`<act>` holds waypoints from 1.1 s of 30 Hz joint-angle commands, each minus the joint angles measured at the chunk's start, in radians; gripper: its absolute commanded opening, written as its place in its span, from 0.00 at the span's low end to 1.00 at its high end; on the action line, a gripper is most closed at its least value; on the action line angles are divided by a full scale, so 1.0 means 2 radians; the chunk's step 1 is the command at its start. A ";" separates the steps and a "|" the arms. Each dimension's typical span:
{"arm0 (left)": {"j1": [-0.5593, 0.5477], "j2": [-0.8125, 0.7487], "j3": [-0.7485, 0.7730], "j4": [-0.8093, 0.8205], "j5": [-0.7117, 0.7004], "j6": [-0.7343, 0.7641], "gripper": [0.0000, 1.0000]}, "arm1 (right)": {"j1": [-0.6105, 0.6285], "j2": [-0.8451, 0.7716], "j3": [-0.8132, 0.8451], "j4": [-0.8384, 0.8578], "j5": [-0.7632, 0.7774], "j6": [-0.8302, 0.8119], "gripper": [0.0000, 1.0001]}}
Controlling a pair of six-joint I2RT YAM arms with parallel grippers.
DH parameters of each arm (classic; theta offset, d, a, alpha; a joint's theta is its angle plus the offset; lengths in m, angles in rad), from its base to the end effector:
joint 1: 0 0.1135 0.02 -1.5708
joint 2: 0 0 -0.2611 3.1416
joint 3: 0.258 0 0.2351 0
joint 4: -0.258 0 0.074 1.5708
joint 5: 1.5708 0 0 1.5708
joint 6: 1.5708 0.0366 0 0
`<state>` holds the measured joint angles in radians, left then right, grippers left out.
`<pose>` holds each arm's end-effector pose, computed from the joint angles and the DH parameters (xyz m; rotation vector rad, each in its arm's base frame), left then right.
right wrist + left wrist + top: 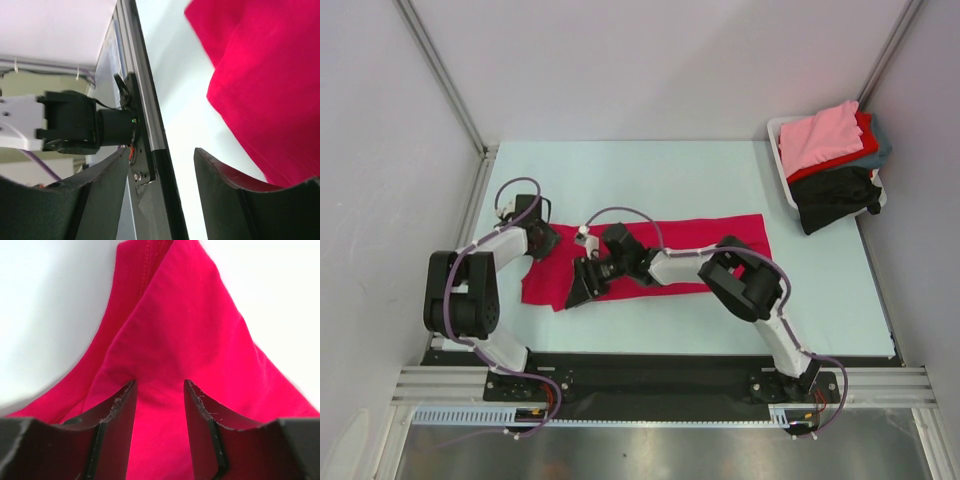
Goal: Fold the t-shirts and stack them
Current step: Fold the tshirt
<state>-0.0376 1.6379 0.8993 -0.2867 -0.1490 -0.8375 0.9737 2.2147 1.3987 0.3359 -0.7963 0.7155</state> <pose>0.3031 -0.0060 0.1711 -1.0555 2.3584 -0.1315 0.2395 0.3989 0.1518 -0.9055 2.2740 1.7383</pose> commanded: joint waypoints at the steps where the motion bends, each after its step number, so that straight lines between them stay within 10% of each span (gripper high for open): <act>1: -0.004 -0.047 -0.010 0.008 -0.015 0.011 0.48 | -0.028 -0.077 -0.010 -0.034 0.047 -0.039 0.60; 20: -0.042 -0.264 -0.118 0.000 -0.015 -0.008 0.47 | -0.225 -0.349 -0.217 -0.258 0.319 -0.133 0.45; 33: 0.017 -0.156 -0.068 0.033 -0.067 -0.036 0.49 | -0.380 -0.523 -0.351 -0.290 0.415 -0.084 0.50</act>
<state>-0.0437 1.2449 0.6838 -0.2707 -0.2604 -0.8856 0.2573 1.2297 0.7296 -0.2306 -0.0139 0.5236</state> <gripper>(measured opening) 0.486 0.498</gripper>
